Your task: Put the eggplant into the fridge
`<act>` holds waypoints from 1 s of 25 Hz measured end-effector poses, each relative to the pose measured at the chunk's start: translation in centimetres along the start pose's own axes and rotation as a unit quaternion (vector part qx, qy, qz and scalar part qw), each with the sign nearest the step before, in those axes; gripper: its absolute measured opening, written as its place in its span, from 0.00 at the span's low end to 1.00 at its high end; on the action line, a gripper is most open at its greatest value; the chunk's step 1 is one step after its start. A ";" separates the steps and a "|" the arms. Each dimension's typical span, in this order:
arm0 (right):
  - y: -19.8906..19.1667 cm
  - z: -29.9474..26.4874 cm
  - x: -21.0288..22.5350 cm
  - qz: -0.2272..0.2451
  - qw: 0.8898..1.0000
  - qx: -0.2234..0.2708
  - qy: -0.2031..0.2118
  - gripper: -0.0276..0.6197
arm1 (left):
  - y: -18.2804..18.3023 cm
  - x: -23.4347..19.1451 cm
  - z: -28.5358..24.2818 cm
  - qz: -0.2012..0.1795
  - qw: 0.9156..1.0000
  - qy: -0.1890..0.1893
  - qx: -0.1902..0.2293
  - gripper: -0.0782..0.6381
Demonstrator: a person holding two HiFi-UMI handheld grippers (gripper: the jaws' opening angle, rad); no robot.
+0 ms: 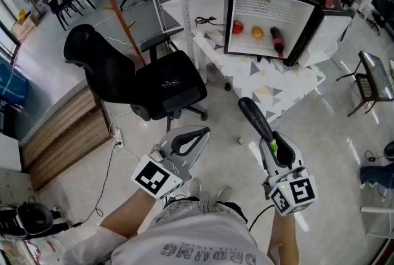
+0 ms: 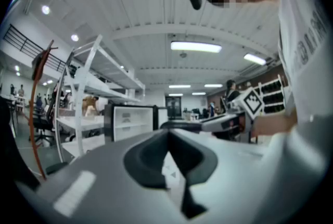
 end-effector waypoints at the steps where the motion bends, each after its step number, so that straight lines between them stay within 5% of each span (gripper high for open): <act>1: 0.1 -0.1 0.1 0.000 1.000 -0.001 0.001 0.24 | 0.0 0.0 -0.1 0.000 1.000 -0.001 -0.002 0.12; 18: 0.0 1.1 2.8 -0.018 1.000 0.021 -0.001 0.24 | -0.8 1.8 -2.5 0.002 0.999 0.002 -0.033 0.12; 25: -0.3 2.8 5.6 -0.017 0.999 0.025 0.012 0.24 | -0.1 4.7 -5.3 0.000 1.000 0.010 -0.015 0.12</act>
Point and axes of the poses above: the fingertips, and each gripper's own axes: z backward along the fingers, x to its right, y out of its top, the point moved 7 cm from there along z, backward along the fingers, and after that the axes turned 14 degrees about -y, right-handed, at the moved point
